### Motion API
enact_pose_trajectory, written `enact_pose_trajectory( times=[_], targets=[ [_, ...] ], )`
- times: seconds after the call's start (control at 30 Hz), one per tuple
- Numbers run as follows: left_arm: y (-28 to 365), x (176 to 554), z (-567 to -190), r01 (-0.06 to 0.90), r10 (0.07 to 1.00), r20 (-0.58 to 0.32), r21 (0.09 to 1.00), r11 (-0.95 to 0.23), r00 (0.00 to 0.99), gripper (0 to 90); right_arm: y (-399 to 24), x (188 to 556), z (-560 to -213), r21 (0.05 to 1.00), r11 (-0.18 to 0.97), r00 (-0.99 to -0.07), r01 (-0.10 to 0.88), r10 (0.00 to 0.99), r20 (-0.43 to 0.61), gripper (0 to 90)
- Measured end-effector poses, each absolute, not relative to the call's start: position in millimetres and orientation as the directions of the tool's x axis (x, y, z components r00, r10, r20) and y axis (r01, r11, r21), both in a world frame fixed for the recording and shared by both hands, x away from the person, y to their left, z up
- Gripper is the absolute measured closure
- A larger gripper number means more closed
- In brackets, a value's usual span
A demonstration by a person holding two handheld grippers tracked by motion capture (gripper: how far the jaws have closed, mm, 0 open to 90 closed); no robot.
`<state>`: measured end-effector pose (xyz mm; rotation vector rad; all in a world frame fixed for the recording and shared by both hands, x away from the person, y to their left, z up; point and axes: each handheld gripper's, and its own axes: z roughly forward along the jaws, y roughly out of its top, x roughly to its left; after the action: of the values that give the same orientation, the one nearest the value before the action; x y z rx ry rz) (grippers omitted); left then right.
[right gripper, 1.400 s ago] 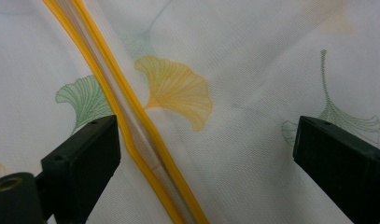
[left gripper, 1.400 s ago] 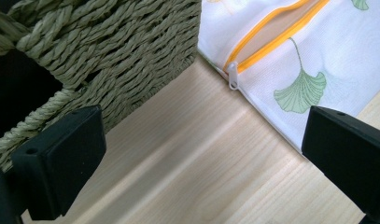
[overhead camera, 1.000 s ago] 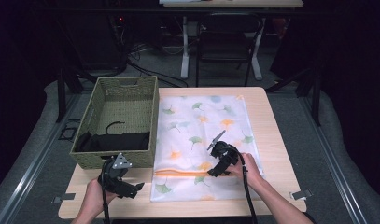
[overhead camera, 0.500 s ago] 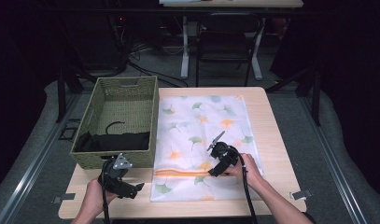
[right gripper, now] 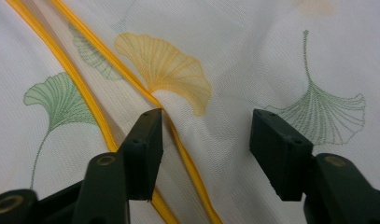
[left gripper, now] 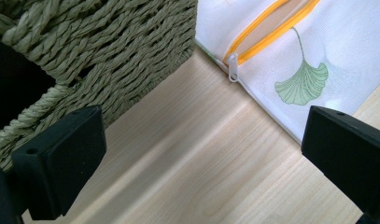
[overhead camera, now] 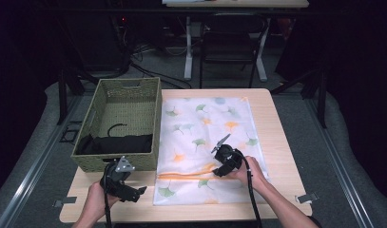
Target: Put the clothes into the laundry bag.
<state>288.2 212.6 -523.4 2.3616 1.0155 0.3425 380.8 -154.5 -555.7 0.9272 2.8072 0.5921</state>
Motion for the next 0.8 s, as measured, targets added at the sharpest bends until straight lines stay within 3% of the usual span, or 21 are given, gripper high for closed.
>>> enact_pose_trajectory(
  times=[0.5,0.8],
  targets=[
    [211.6,289.7,-525.9,0.586,0.715,0.013,0.563,-0.583,0.699,0.9,-157.1,380.5,-550.8,0.434,0.706,-0.783,0.559,0.622,-0.004,87.1],
    [215.7,284.8,-516.4,0.544,0.68,0.014,0.589,-0.598,0.733,5.1,-160.1,378.0,-541.2,0.482,0.688,-0.788,0.542,0.616,0.006,88.2]
  ],
)
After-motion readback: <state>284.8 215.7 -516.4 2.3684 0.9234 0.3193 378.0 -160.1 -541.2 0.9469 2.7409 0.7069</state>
